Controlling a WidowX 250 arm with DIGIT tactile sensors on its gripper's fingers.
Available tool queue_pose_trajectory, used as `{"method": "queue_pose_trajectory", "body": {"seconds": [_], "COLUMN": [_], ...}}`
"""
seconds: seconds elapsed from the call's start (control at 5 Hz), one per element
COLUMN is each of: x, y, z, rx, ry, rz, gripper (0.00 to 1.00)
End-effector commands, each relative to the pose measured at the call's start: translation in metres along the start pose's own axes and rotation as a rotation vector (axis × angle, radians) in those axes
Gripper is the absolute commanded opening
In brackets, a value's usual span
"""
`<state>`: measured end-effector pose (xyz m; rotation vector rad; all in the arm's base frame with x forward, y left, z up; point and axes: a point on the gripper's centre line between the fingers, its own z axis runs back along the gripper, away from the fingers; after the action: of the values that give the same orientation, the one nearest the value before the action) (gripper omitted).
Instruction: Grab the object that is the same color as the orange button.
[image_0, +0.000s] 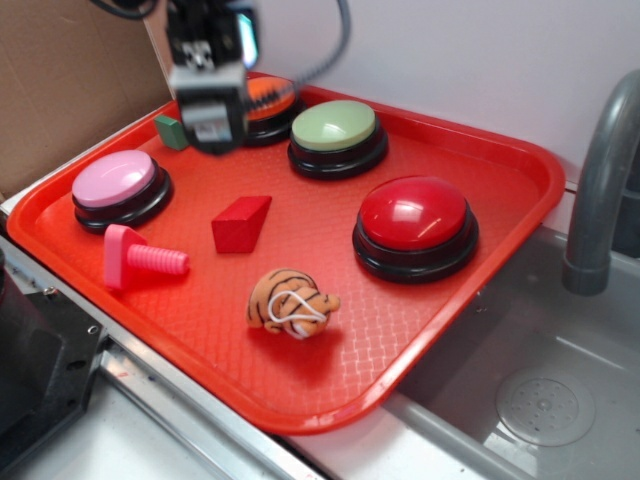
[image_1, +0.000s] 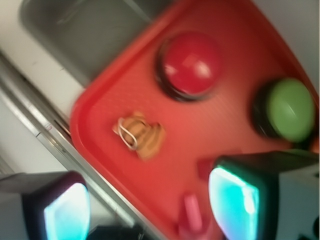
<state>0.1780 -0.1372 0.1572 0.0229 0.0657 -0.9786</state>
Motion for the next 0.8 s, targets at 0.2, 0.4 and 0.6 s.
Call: {"method": "queue_pose_trajectory", "body": {"seconds": [0.2,0.4,0.6], "x": [-0.025,-0.03,-0.023], "y": [-0.015,-0.017,-0.016], "z": [-0.06,-0.082,-0.1], "rx": [-0.019,-0.028,-0.001], "ry": [0.112,0.139,0.124], "rz": [-0.663,-0.615,-0.511], "gripper": [1.0,1.0,1.0]}}
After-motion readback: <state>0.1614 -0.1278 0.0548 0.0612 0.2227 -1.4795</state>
